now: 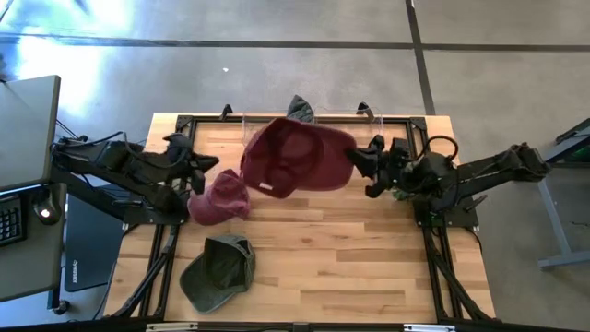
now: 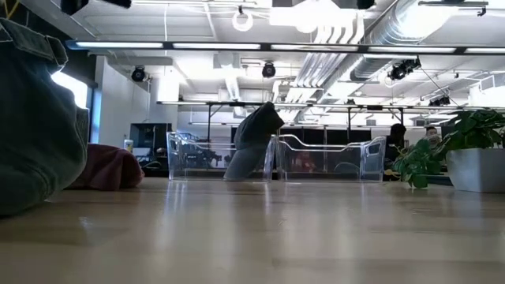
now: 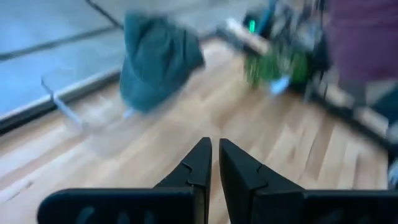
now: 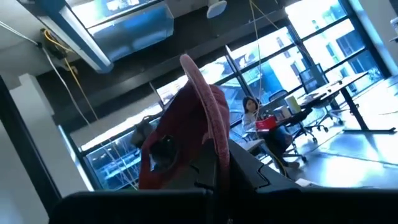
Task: Pick & Place hat
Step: Put the right red cap into the right transparent bin
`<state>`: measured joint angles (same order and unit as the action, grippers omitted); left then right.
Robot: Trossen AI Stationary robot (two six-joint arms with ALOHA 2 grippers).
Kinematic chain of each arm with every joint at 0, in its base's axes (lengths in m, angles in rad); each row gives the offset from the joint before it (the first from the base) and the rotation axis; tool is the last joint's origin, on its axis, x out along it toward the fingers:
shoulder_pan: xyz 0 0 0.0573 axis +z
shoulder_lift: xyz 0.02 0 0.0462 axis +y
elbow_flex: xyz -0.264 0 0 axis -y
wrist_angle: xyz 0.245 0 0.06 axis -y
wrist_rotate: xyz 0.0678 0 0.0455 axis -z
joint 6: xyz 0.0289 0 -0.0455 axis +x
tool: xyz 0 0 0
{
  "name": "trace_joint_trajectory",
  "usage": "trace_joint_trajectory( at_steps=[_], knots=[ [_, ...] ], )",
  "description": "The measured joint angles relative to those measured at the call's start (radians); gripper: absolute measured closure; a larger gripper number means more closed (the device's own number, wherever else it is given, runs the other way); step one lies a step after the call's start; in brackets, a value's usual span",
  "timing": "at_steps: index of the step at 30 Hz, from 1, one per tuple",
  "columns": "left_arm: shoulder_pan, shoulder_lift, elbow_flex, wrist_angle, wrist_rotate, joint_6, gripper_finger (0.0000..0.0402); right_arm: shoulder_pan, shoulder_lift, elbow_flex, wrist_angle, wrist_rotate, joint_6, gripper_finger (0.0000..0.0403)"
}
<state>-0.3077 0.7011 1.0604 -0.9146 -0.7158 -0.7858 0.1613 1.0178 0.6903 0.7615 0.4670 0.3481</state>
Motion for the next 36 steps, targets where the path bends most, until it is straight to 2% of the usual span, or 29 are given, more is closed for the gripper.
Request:
trace_joint_trajectory(
  at_steps=[2, 5, 7, 10, 12, 14, 17, 22, 26, 30, 33, 36],
  knots=[
    [0.000, 0.003, 0.000, 0.132, -0.032, 0.084, 0.0381, -0.005, -0.012, -0.011, -0.003, -0.005, -0.009, 0.0395],
    [0.000, 0.041, 0.000, 0.383, -0.025, 0.317, 0.0397, -0.005, -0.012, -0.014, -0.002, -0.015, -0.015, 0.0395],
    [0.000, 0.084, 0.001, 0.503, -0.059, 0.425, 0.0398, -0.005, -0.012, -0.014, -0.001, -0.018, -0.017, 0.0394],
    [0.000, 0.151, 0.001, 0.512, -0.200, 0.458, 0.0400, -0.005, -0.012, -0.014, -0.001, -0.025, -0.017, 0.0394],
    [0.001, 0.174, -0.002, 0.433, -0.268, 0.389, 0.0401, -0.005, -0.012, -0.014, 0.001, -0.038, -0.017, 0.0395],
    [0.001, 0.173, -0.001, 0.367, -0.276, 0.287, 0.0401, -0.005, -0.013, -0.014, 0.007, -0.046, -0.017, 0.0395],
    [0.004, 0.175, 0.000, 0.353, -0.206, 0.199, 0.0401, -0.005, -0.013, -0.014, 0.012, -0.047, -0.016, 0.0392],
    [0.062, 0.271, -0.001, 0.516, 0.015, 0.243, 0.0401, -0.005, -0.013, -0.014, 0.009, -0.047, -0.017, 0.0396],
    [0.107, 0.347, 0.000, 0.811, 0.184, 0.342, 0.0402, -0.005, -0.013, -0.014, 0.006, -0.048, -0.015, 0.0392],
    [0.149, 0.392, 0.000, 1.064, 0.288, 0.385, 0.0401, -0.005, -0.014, -0.013, 0.002, -0.048, -0.010, 0.0391],
    [0.193, 0.413, 0.000, 1.141, 0.360, 0.384, 0.0401, -0.004, -0.014, -0.013, -0.009, -0.044, -0.010, 0.0395],
    [0.233, 0.428, 0.000, 1.118, 0.410, 0.357, 0.0401, -0.004, -0.014, -0.013, -0.015, -0.021, -0.009, 0.0395]
  ],
)
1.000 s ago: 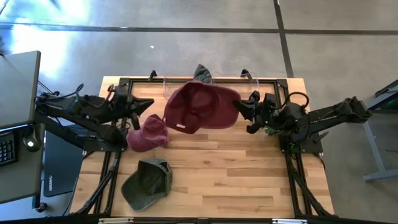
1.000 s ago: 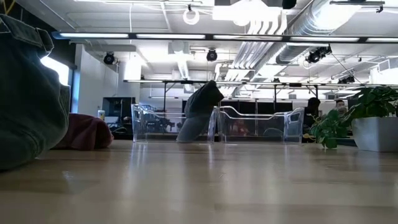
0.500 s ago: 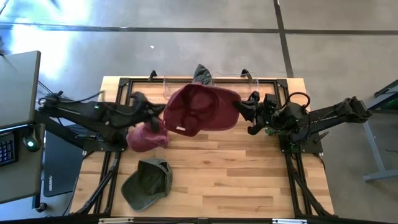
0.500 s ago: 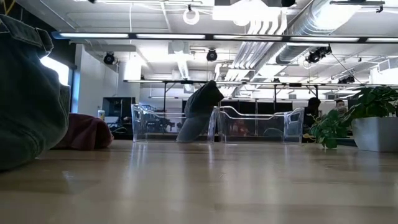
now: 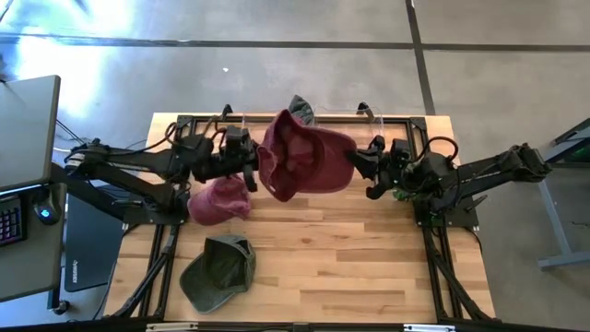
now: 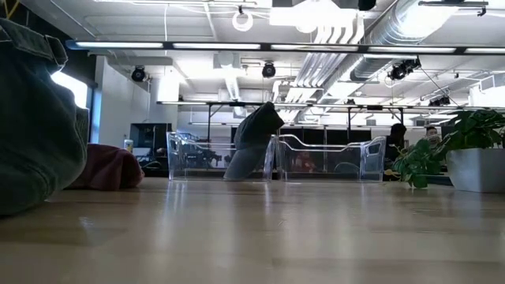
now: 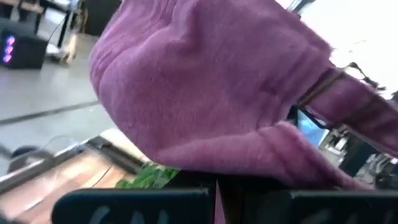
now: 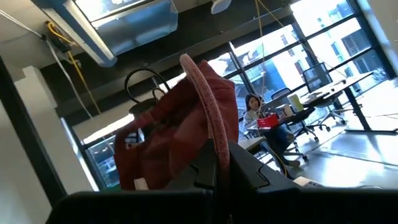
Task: Pick & Place hat
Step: Put the right red cap into the right transparent bin
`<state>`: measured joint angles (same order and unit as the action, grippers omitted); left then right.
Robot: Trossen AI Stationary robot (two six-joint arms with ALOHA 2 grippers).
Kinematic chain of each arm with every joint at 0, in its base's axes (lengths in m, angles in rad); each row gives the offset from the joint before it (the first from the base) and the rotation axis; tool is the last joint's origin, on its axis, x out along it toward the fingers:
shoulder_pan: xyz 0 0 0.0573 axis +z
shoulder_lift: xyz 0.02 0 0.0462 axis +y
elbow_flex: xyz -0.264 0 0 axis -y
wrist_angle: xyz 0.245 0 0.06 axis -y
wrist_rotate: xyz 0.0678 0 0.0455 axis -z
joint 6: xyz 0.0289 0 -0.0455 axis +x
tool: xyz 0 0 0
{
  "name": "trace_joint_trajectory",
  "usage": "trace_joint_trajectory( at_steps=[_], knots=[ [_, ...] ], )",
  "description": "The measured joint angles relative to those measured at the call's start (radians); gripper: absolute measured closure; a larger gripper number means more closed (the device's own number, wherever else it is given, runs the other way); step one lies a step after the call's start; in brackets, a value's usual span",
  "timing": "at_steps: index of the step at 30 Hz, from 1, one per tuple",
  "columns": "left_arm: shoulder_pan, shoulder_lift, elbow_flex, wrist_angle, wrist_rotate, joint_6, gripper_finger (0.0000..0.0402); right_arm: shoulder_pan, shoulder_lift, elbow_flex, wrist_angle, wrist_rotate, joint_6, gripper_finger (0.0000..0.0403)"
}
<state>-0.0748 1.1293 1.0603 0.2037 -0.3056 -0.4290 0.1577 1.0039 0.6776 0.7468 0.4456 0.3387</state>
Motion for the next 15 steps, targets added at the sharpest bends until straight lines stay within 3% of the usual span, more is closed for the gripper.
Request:
trace_joint_trajectory(
  at_steps=[3, 5, 10, 13, 15],
  knots=[
    [0.025, -0.009, 0.036, -0.203, 0.006, -0.045, 0.0401, 0.000, 0.000, 0.000, -0.008, 0.041, 0.000, 0.0391],
    [0.025, -0.050, 0.106, -0.493, -0.022, -0.058, 0.0401, 0.000, 0.000, 0.000, -0.014, 0.074, 0.000, 0.0392],
    [0.022, -0.074, 0.383, -1.290, -0.219, -0.209, 0.0401, 0.000, 0.000, 0.000, -0.060, 0.168, -0.003, 0.0395],
    [0.023, -0.054, 0.505, -1.374, -0.250, -0.241, 0.0401, 0.000, 0.000, 0.000, -0.073, 0.191, -0.002, 0.0393],
    [0.022, -0.061, 0.539, -1.316, -0.181, -0.184, 0.0401, -0.001, 0.000, 0.000, -0.076, 0.192, -0.003, 0.0394]
  ],
)
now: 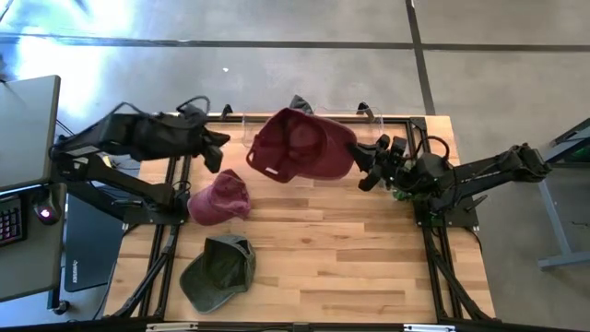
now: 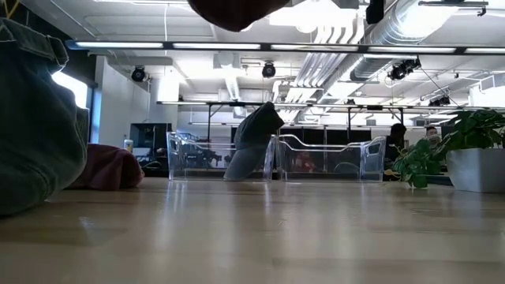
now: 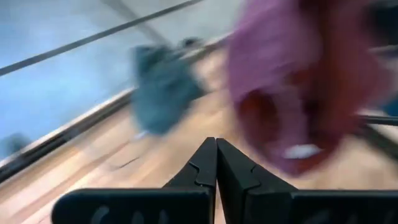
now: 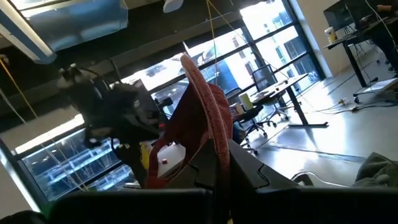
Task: Pick & Place hat
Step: Put the right red cap into the right transparent bin
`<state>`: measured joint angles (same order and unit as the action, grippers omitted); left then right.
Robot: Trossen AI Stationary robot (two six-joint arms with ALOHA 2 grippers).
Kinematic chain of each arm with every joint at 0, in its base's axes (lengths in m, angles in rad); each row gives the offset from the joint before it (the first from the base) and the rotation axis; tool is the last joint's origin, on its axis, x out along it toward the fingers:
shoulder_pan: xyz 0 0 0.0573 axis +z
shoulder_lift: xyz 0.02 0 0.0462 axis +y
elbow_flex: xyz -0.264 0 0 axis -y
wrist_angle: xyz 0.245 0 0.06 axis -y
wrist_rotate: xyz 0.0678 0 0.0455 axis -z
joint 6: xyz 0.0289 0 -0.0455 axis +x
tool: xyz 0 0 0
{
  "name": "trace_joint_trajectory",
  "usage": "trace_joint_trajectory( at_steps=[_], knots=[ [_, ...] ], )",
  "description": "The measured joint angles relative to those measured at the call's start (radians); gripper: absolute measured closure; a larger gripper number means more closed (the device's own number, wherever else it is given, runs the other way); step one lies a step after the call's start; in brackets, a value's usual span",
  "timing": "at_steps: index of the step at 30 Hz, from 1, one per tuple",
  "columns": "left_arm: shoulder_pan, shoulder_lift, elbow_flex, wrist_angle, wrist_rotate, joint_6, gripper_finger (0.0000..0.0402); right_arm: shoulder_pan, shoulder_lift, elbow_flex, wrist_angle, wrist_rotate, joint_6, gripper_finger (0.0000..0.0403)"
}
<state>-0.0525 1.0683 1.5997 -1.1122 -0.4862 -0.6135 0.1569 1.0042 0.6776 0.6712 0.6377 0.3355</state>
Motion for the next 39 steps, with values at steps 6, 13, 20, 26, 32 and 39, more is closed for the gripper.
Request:
trace_joint_trajectory(
  at_steps=[6, 13, 20, 26, 32, 39],
  knots=[
    [0.000, 0.069, -0.002, 0.354, 0.197, 0.164, 0.0401, -0.007, 0.000, 0.000, -0.002, 0.008, 0.000, 0.0395],
    [0.000, 0.292, -0.006, 0.478, 0.129, 0.214, 0.0401, -0.006, 0.000, 0.038, -0.003, 0.006, -0.037, 0.0395],
    [0.002, 0.396, -0.008, 0.625, -0.054, 0.275, 0.0401, -0.006, 0.010, 0.105, -0.099, -0.071, -0.047, 0.0395],
    [0.001, 0.450, -0.008, 0.757, -0.069, 0.407, 0.0401, 0.023, 0.039, 0.152, -0.170, -0.122, -0.060, 0.0395],
    [0.047, 0.472, -0.005, 0.673, -0.116, 0.356, 0.0401, 0.067, 0.042, 0.159, -0.175, -0.104, -0.101, 0.0392],
    [0.030, 0.457, 0.080, 0.515, -0.154, 0.314, 0.0401, 0.102, 0.041, 0.160, -0.154, -0.063, -0.127, 0.0395]
  ],
)
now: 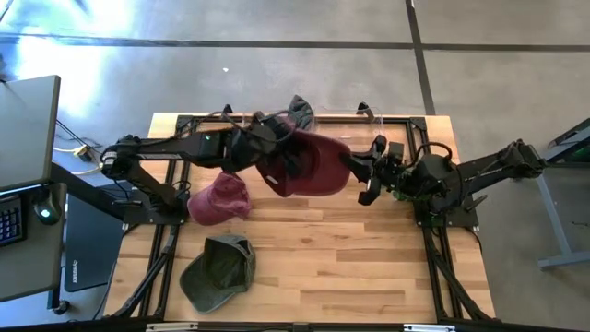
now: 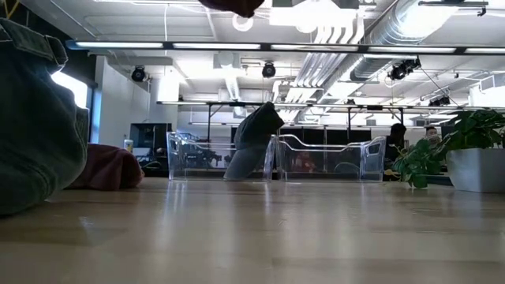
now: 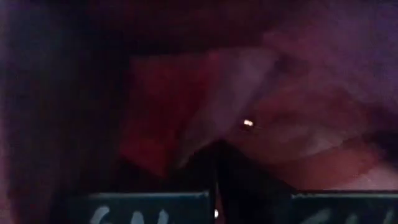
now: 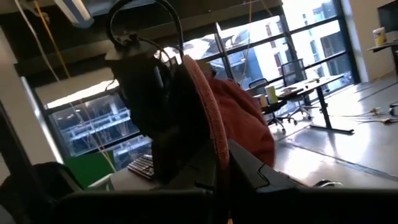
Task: Pick & Place hat
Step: Put the right red cap into the right transparent bin
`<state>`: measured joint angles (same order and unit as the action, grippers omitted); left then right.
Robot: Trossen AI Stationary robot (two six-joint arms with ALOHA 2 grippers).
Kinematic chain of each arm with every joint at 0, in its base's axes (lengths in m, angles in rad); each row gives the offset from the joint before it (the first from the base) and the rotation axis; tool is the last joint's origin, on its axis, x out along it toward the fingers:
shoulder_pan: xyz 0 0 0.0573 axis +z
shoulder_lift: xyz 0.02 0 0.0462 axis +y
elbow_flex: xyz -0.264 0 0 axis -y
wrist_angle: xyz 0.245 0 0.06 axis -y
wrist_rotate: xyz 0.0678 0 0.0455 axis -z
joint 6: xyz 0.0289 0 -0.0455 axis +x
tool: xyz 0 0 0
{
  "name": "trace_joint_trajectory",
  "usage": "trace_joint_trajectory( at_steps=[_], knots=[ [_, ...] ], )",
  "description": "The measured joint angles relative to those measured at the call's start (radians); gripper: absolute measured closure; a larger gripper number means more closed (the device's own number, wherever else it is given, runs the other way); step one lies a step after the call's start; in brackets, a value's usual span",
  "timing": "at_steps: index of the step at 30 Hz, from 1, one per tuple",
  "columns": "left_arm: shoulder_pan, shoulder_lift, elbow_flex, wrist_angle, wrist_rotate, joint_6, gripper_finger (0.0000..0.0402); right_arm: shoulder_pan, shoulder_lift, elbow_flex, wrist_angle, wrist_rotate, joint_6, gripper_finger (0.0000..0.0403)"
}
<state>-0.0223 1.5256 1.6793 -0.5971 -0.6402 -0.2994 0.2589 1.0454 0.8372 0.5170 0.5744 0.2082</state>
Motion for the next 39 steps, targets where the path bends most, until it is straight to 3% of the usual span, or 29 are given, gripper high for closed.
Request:
trace_joint_trajectory(
  at_steps=[3, 7, 11, 14, 17, 26, 32, 35, 39],
  knots=[
    [-0.019, 0.000, 0.114, -0.207, 0.014, -0.039, 0.0401, 0.014, 0.000, 0.001, 0.012, 0.058, -0.015, 0.0392],
    [-0.027, -0.004, 0.273, -0.458, 0.185, -0.105, 0.0401, 0.013, -0.001, 0.001, 0.021, 0.105, -0.034, 0.0396],
    [-0.023, -0.004, 0.340, -0.541, 0.310, -0.171, 0.0401, 0.010, -0.002, 0.001, 0.019, 0.128, -0.034, 0.0395],
    [-0.033, -0.003, 0.341, -0.499, 0.255, -0.180, 0.0401, 0.010, -0.002, 0.001, 0.021, 0.128, -0.034, 0.0391],
    [-0.057, -0.001, 0.341, -0.464, 0.124, -0.169, 0.0401, 0.009, -0.002, 0.001, 0.021, 0.119, -0.034, 0.0395],
    [-0.043, 0.135, 0.328, -0.316, -0.164, -0.024, 0.0401, 0.010, -0.002, 0.001, 0.039, 0.047, -0.029, 0.0391],
    [-0.047, 0.144, 0.324, -0.335, -0.312, 0.034, 0.0401, 0.024, -0.002, 0.000, 0.050, 0.012, -0.033, 0.0395],
    [-0.053, 0.138, 0.320, -0.354, -0.324, 0.034, 0.0402, 0.040, -0.001, 0.000, 0.042, 0.062, -0.033, 0.0391],
    [-0.080, 0.077, 0.323, -0.361, -0.201, 0.037, 0.0401, 0.054, -0.002, 0.000, 0.049, 0.187, -0.058, 0.0395]
  ],
)
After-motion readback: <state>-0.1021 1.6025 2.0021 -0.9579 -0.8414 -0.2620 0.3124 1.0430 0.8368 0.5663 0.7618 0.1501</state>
